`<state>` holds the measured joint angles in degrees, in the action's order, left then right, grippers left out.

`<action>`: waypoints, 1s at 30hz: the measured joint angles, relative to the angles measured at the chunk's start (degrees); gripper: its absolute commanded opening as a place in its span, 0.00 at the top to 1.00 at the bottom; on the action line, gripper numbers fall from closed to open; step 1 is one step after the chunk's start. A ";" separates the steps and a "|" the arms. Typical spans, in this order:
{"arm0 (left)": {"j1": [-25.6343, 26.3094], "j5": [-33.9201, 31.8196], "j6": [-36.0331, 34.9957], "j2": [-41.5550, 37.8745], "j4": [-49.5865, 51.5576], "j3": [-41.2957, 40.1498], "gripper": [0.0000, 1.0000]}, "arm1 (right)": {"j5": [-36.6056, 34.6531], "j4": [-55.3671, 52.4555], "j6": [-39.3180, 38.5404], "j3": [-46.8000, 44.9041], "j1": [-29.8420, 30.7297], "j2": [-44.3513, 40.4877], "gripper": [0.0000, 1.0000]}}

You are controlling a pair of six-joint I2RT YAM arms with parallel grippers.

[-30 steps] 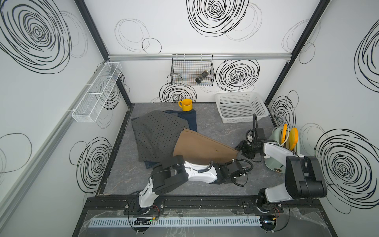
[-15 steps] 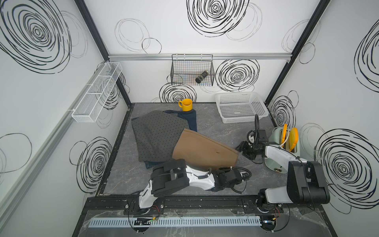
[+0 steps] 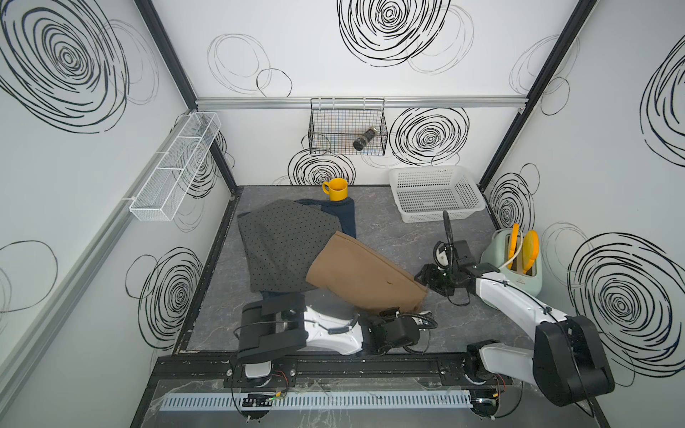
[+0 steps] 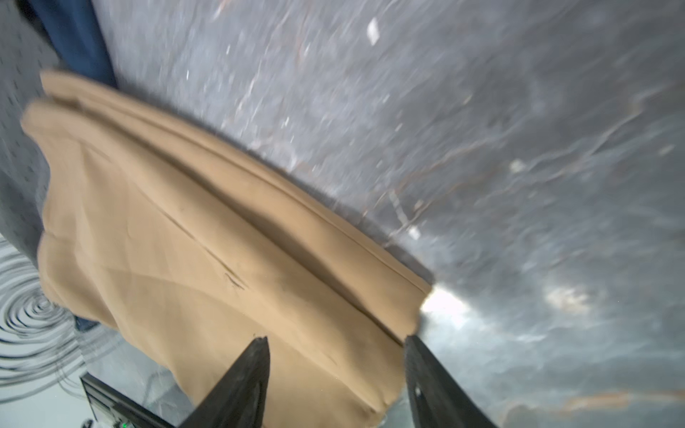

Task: Roll up the skirts
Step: Roll the skirt at the center of the board.

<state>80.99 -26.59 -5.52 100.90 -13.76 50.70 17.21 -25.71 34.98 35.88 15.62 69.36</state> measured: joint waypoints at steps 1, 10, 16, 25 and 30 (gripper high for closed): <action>0.59 0.02 1.42 -1.51 -0.15 -1.09 1.00 | -0.90 -1.07 0.76 0.00 1.01 -0.94 0.40; 1.42 2.10 13.99 -7.04 -3.37 -8.20 1.00 | -5.29 -7.13 2.21 -0.07 2.40 -7.61 0.39; -0.13 5.14 22.91 -10.67 -7.48 -12.68 1.00 | -1.16 -7.28 1.46 -1.84 2.78 -7.87 0.41; -4.79 9.25 37.70 -16.94 -14.78 -20.98 1.00 | -0.09 -8.41 -0.28 -0.96 8.50 -3.04 0.45; -8.76 10.23 46.58 -20.79 -16.46 -24.81 1.00 | -3.85 -9.88 -0.24 2.89 9.25 -1.51 0.45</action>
<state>72.23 -16.36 41.06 80.12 -30.22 25.89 13.37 -35.59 34.74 38.76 24.86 67.85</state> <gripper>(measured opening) 0.075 0.550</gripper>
